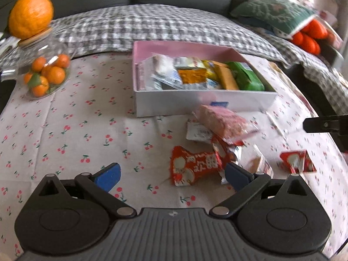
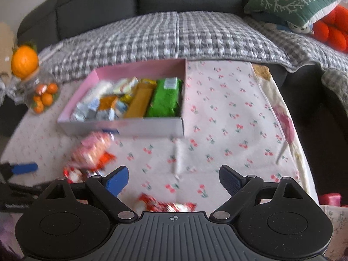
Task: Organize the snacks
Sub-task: 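Withdraw both tools from the box toward the remaining snacks, then grasp the pink pastry pack with the left tool while the right tool grasps the red candy pack, then carry both held packs over the pink box and lower them inside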
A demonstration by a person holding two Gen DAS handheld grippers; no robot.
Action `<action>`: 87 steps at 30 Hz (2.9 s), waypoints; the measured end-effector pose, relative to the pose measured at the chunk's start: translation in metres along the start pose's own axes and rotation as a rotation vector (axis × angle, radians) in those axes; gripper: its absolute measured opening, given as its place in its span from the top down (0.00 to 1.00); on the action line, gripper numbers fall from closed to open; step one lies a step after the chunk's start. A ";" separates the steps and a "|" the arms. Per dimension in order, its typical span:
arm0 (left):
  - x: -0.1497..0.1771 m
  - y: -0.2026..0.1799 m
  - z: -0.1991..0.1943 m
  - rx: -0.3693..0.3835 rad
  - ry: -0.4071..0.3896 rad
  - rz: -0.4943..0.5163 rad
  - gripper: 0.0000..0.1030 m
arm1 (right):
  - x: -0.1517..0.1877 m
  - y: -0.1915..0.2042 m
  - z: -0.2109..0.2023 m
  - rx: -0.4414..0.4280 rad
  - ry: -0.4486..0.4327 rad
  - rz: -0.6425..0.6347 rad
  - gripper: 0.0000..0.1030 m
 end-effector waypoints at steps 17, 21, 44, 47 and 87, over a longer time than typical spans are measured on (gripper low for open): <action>-0.031 -0.040 0.000 0.018 -0.137 0.062 0.05 | 0.034 0.017 0.016 -0.062 0.100 -0.099 0.10; -0.040 -0.046 0.010 0.015 -0.129 0.015 0.09 | 0.038 0.015 0.022 -0.061 0.131 -0.067 0.10; -0.048 -0.051 0.032 -0.023 0.003 -0.050 0.65 | 0.038 0.012 0.034 0.004 0.206 -0.034 0.24; -0.050 -0.047 0.028 -0.011 0.005 -0.076 0.68 | 0.037 0.011 0.033 0.001 0.200 -0.026 0.33; -0.067 -0.026 -0.012 0.070 -0.060 -0.213 0.70 | -0.027 0.027 -0.008 -0.143 0.084 0.201 0.42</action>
Point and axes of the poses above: each gripper's, at about its wrist camera, not at the fingertips, and z roughly the way its jaws point, y to its left, x to its underside, the point moved 6 cm from there along z, roughly the way its jaws point, and after that the axes turned 4 degrees about z, right-handed, at the moved point
